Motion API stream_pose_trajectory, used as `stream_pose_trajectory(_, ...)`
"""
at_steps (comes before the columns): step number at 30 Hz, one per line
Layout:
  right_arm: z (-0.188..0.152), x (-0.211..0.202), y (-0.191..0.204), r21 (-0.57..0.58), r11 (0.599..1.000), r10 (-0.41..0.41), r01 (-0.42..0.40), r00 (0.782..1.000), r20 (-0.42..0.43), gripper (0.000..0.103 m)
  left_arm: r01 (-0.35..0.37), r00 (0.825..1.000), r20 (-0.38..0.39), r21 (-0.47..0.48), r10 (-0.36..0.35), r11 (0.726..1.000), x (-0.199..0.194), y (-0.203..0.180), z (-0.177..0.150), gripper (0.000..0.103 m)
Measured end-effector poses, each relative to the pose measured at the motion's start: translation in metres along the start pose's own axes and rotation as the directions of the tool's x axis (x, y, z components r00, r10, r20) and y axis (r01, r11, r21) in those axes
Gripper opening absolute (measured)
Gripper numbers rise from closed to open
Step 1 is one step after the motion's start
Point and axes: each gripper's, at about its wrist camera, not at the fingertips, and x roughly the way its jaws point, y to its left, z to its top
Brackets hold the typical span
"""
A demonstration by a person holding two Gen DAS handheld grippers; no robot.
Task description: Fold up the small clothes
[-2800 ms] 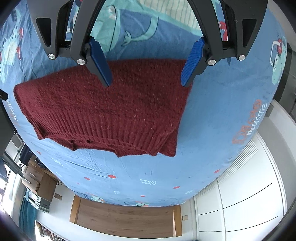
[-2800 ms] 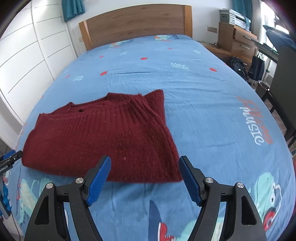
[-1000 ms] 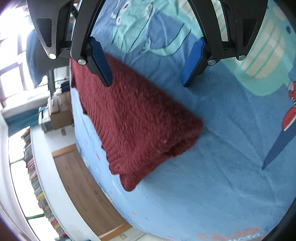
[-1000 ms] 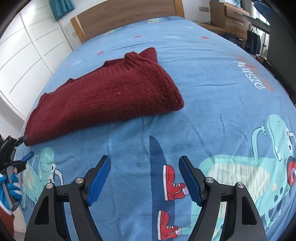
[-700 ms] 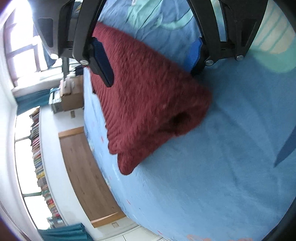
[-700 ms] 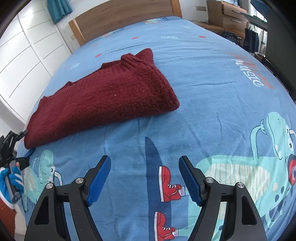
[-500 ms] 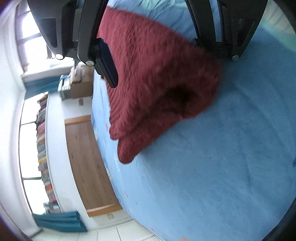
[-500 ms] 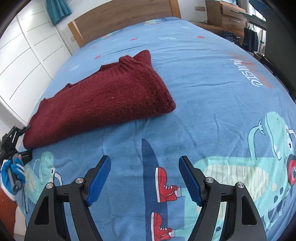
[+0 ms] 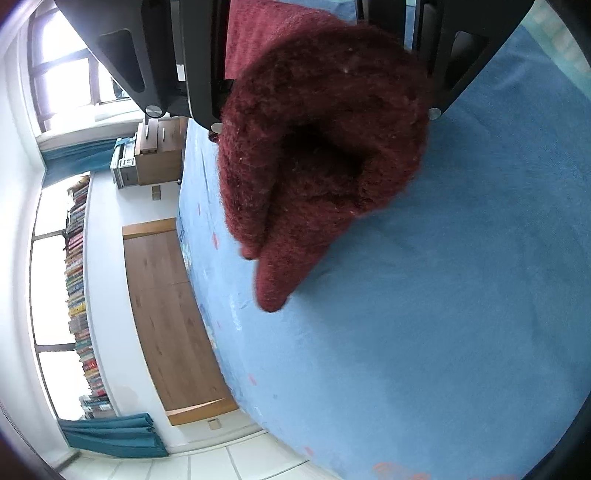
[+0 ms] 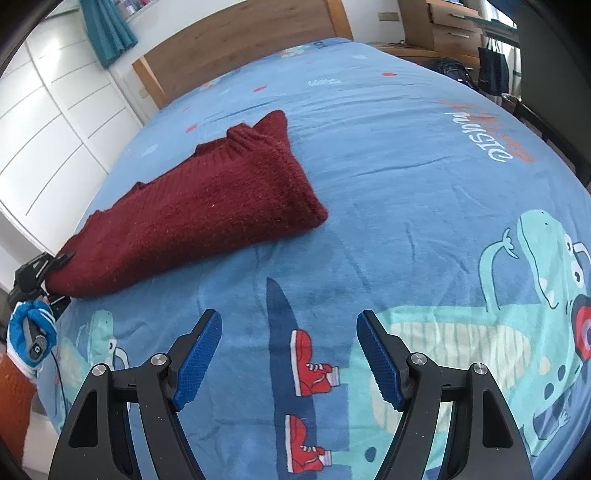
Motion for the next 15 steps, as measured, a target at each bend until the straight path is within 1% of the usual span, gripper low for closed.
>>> stream_pose_trajectory(5, -0.001, -0.009, -0.015, 0.034, 0.999, 0.006, -0.007, 1.000, 0.018, 0.077, 0.000, 1.000, -0.001, 0.063, 0.000, 0.998, 0.003, -0.036, -0.006, 0.025)
stream_pose_trajectory(8, 0.000, -0.014, -0.025, 0.043, 0.999, -0.001, -0.001, 1.000, 0.028, 0.077, 0.018, 1.000, -0.007, 0.075, -0.017, 0.997, 0.008, -0.056, -0.013, 0.025)
stream_pose_trajectory(12, 0.001, -0.022, -0.034, 0.045, 0.999, -0.004, 0.002, 0.999, 0.047, 0.077, 0.058, 0.998, -0.032, 0.091, -0.055, 0.994, 0.018, -0.084, -0.027, 0.025)
stream_pose_trajectory(15, 0.001, -0.026, -0.041, 0.057, 0.998, -0.003, 0.000, 0.998, 0.058, 0.077, 0.099, 0.994, -0.063, 0.111, -0.093, 0.989, 0.029, -0.112, -0.042, 0.025)
